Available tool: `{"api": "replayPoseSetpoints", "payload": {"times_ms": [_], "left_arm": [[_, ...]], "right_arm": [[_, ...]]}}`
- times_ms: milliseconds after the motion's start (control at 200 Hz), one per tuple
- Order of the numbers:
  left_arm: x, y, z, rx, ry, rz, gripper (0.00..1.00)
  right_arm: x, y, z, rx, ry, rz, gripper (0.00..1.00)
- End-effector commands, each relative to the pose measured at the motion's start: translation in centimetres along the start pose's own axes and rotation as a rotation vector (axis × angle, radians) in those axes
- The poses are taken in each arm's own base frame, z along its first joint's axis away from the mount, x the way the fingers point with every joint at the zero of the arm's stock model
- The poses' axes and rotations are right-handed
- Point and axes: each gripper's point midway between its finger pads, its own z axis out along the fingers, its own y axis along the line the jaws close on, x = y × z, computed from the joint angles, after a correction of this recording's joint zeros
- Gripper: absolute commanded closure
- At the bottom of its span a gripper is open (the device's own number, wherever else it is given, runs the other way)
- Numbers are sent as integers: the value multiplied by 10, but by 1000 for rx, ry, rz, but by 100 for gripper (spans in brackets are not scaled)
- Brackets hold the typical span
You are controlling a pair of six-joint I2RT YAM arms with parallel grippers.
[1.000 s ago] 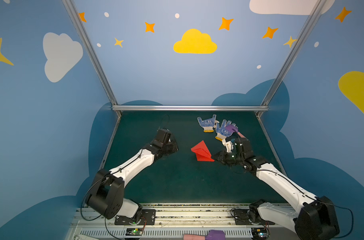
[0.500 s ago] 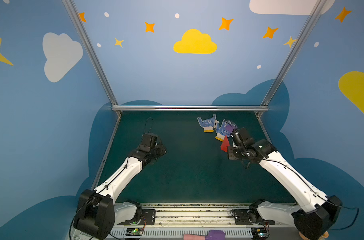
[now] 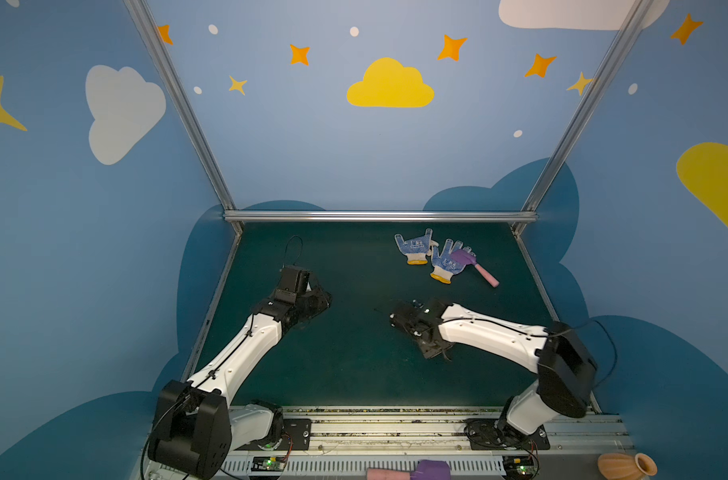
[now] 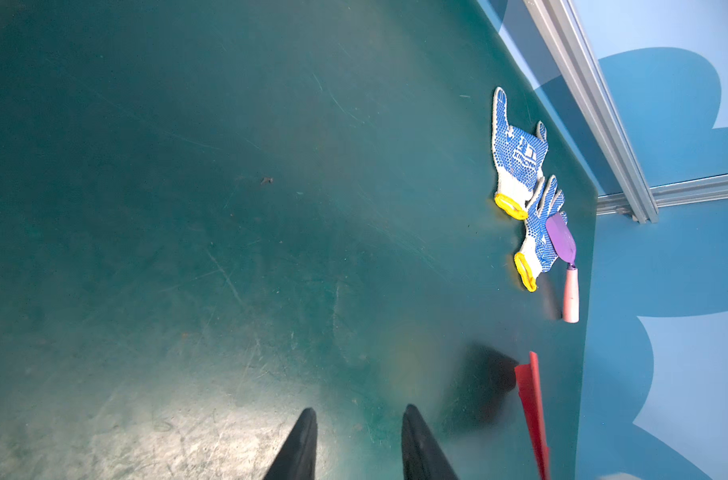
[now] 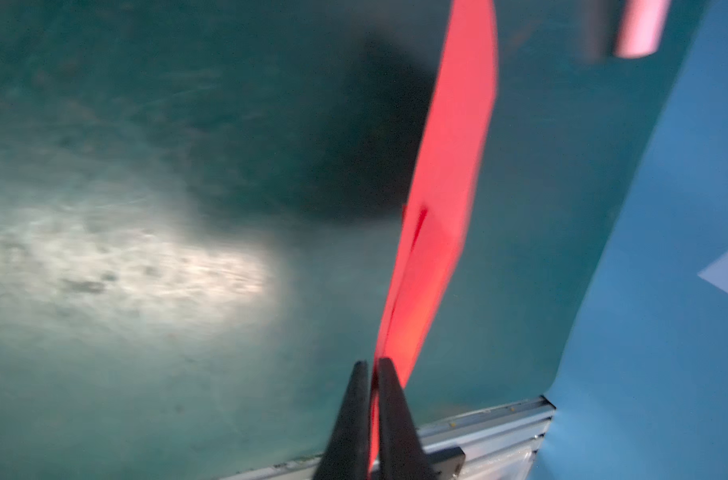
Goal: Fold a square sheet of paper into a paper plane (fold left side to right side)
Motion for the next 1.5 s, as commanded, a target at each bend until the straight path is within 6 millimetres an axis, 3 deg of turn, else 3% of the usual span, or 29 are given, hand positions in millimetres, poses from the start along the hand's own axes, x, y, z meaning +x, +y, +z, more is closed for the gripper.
{"api": "replayPoseSetpoints", "payload": {"times_ms": [0,55,110,195,275,486,571,641,1106,1347,1497], "left_arm": [[-1,0,2,-2,13,0,62],[1,-2,4,8,20,3,59],[4,-8,7,52,41,30,56],[8,-10,10,64,62,44,49],[12,-10,11,53,59,67,44],[27,-15,12,37,63,117,32],[34,-20,13,35,64,133,30],[40,-26,14,43,65,145,29],[84,-59,31,92,208,213,26],[95,-72,37,121,256,219,26],[104,-78,39,132,280,229,26]], "right_arm": [[-23,51,-14,-189,-23,59,54],[-33,67,-23,-294,-36,78,48],[-40,70,-30,-363,-54,99,43],[-43,60,-33,-451,-56,145,42],[-37,42,-22,-525,-41,215,43],[-26,-17,15,-632,-22,415,70],[-21,-28,27,-657,-8,460,81],[-19,-33,37,-681,2,495,84],[-9,1,71,-754,85,569,96],[-4,36,68,-776,120,646,97],[-19,62,55,-815,100,675,99]]}}
